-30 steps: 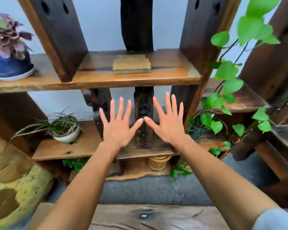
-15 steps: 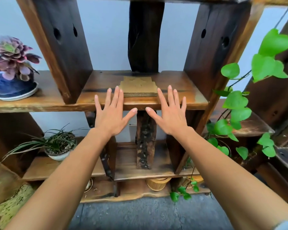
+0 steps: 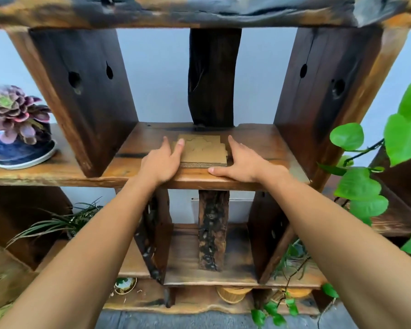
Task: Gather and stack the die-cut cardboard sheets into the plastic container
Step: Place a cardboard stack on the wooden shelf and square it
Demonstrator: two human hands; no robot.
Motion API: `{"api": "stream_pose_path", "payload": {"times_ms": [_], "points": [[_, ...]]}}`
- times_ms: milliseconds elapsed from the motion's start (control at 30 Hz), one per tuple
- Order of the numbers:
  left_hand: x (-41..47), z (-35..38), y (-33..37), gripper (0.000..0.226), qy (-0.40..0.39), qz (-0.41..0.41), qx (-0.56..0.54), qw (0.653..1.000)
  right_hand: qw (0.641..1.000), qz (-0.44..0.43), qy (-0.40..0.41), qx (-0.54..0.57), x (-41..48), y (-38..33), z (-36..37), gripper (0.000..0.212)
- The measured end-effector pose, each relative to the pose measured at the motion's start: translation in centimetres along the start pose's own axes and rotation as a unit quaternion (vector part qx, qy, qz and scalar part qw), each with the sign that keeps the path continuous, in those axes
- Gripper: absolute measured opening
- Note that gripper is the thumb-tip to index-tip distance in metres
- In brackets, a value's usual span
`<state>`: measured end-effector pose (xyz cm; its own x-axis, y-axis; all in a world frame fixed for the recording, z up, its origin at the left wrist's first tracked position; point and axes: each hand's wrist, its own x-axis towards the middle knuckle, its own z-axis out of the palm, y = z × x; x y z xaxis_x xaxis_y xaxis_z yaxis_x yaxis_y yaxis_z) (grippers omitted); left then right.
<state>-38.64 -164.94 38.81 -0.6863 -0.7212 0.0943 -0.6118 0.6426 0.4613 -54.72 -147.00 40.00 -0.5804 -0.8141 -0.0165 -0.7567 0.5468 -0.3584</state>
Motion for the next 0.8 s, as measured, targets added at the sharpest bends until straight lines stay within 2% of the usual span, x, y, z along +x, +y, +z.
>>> {"api": "stream_pose_path", "payload": {"times_ms": [133, 367, 600, 800], "points": [[1.1, -1.4, 1.1, 0.060, 0.015, -0.022, -0.017, 1.000, 0.997, 0.003, -0.071, 0.026, 2.0, 0.8, -1.9, 0.131], [2.7, -2.1, 2.4, 0.038, 0.007, -0.088, -0.134, 0.987, 0.997, -0.030, -0.047, 0.051, 3.0, 1.4, -1.9, 0.129], [3.4, -2.4, 3.1, 0.042, -0.008, -0.192, -0.280, 0.941, 0.996, -0.042, -0.021, 0.078, 1.7, 1.1, -1.6, 0.116], [3.6, -2.7, 3.9, 0.048, -0.076, -0.185, -0.347, 0.916, 0.994, -0.023, -0.028, 0.100, 1.0, 0.7, -1.8, 0.116]]}}
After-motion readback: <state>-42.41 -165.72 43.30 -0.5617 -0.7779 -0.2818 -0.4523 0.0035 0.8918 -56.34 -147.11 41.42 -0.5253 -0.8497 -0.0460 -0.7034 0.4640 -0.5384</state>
